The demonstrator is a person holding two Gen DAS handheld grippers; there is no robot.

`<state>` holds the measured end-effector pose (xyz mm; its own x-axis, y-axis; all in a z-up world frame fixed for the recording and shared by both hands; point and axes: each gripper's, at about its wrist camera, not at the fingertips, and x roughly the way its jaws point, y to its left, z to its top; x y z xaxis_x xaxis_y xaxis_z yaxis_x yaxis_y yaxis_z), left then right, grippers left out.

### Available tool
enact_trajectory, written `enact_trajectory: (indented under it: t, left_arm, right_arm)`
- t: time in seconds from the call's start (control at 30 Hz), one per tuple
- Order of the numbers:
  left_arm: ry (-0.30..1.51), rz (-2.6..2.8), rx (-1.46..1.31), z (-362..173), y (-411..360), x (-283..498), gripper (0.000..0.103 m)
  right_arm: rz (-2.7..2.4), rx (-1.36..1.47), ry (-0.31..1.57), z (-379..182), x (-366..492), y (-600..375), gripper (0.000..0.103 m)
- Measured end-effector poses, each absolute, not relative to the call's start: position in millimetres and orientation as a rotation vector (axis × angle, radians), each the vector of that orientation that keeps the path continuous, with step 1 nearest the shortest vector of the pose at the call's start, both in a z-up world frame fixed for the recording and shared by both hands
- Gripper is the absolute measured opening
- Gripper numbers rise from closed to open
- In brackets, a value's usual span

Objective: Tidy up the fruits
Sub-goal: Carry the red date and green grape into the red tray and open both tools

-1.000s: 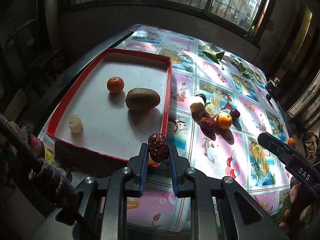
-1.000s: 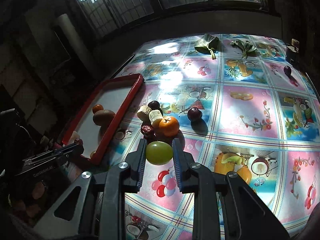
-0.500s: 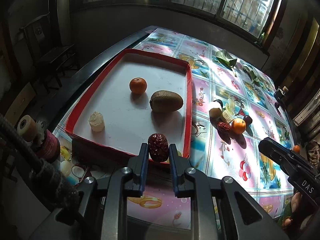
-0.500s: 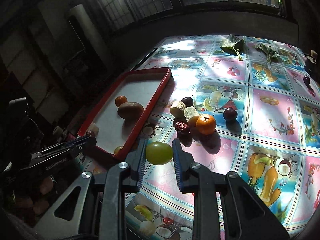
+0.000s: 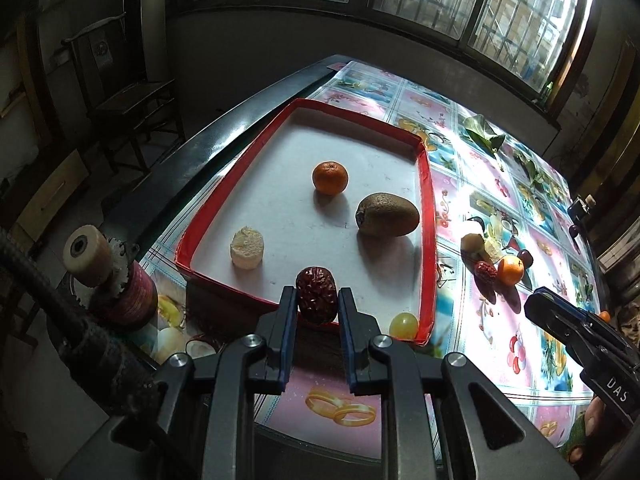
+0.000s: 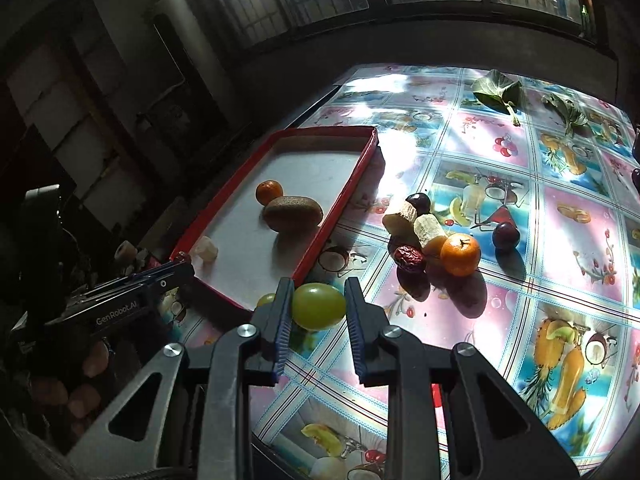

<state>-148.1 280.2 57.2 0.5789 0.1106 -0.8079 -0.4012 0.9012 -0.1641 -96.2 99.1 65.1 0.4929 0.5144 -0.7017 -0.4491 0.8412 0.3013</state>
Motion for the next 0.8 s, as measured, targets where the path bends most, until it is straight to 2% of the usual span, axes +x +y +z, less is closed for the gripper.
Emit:
enact_trajectory:
  t: [0.8]
  left_arm:
    - [0.950, 0.333, -0.338, 41.9, 295.8, -127.5, 0.019]
  right_arm:
    - [0.648, 0.027, 0.920, 47.1, -68.1, 159.9, 0.028]
